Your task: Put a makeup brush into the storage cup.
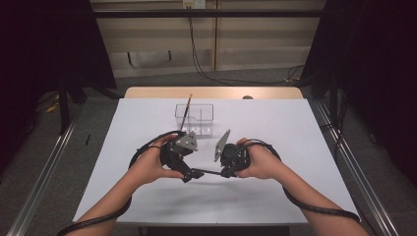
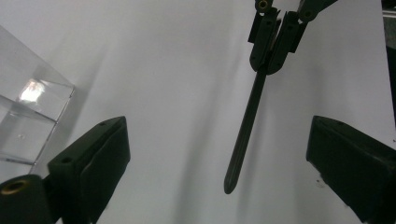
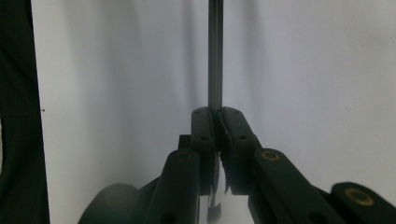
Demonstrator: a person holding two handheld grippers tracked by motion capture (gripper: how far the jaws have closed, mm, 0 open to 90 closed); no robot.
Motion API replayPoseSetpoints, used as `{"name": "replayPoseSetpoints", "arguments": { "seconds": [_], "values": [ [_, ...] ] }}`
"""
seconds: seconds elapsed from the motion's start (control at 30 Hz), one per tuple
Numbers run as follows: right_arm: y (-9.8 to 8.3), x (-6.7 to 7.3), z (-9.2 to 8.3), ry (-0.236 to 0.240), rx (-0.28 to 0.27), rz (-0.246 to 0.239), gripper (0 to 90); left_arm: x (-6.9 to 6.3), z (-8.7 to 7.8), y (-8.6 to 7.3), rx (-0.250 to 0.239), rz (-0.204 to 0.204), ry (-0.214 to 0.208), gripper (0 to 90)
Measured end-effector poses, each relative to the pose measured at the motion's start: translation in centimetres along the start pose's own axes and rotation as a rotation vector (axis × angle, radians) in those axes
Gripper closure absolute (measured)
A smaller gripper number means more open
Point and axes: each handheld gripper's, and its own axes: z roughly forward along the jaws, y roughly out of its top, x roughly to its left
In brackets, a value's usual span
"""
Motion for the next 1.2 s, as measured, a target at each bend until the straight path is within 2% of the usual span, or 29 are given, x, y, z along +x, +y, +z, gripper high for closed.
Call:
{"name": "replayPoseSetpoints", "arguments": {
  "seconds": [0.13,0.17,0.27,0.33,0.4,0.43,0.53,0.8,0.97,1.2],
  "values": [
    [0.1,0.0,-0.1,0.000,-0.003,-0.015,84.5,0.0,0.2,0.3,0.018,0.019,-0.014,13.5],
    [0.1,0.0,-0.1,0.000,-0.005,-0.014,84.5,0.0,0.2,0.4,0.022,0.027,-0.024,17.0],
    [0.2,0.1,-0.2,0.001,-0.011,-0.018,84.5,-0.1,0.4,0.6,0.032,0.033,-0.024,20.7],
    [0.2,0.1,-0.3,0.002,-0.013,-0.018,84.5,-0.1,0.5,0.6,0.031,0.034,-0.029,21.5],
    [0.2,0.1,-0.4,0.001,-0.015,-0.018,84.5,-0.2,0.7,0.7,0.019,0.051,-0.053,27.7],
    [0.2,0.1,-0.3,-0.001,-0.018,-0.022,84.5,-0.2,0.8,0.7,0.022,0.037,-0.071,30.7],
    [0.2,0.1,-0.3,-0.004,-0.014,-0.026,84.5,-0.2,1.0,0.9,0.024,0.041,-0.079,32.2],
    [0.4,0.2,-0.3,0.000,-0.010,-0.030,84.5,-0.1,1.2,1.3,0.021,0.048,-0.081,35.8],
    [0.4,0.2,-0.3,0.000,-0.017,-0.029,84.5,-0.2,1.3,1.4,0.032,0.034,-0.088,45.3],
    [0.5,0.1,-0.4,0.002,-0.019,-0.027,84.5,-0.3,1.8,1.2,0.049,0.024,-0.103,52.6]
  ]
}}
